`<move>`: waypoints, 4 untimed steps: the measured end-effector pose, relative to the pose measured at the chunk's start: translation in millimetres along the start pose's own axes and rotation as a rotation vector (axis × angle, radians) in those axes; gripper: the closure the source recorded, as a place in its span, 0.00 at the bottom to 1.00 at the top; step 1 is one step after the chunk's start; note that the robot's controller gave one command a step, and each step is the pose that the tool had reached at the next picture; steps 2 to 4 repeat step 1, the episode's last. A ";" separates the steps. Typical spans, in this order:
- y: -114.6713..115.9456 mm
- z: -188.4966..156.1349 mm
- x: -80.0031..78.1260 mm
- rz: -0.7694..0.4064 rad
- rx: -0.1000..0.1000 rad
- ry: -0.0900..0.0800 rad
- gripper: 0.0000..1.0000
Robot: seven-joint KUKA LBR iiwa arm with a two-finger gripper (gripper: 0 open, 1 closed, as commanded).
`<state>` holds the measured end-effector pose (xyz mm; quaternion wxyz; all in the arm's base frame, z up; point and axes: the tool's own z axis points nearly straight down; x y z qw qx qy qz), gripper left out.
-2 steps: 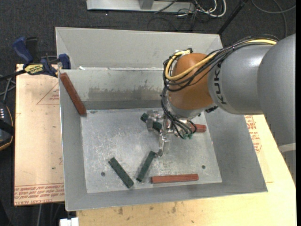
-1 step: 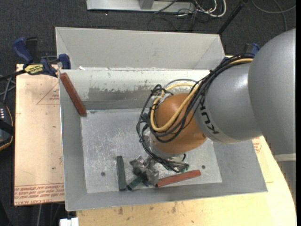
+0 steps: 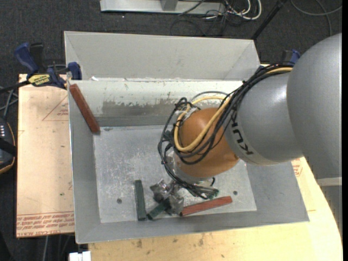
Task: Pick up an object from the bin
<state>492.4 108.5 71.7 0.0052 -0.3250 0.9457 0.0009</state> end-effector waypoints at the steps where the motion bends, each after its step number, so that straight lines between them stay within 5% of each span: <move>1: -29.1 -147.7 9.6 0.027 -0.002 0.007 1.00; 4: -29.1 -147.7 9.6 0.027 -0.002 0.007 1.00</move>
Offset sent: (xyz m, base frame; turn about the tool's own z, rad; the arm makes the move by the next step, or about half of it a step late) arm 0.0000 0.0000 0.0000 0.0000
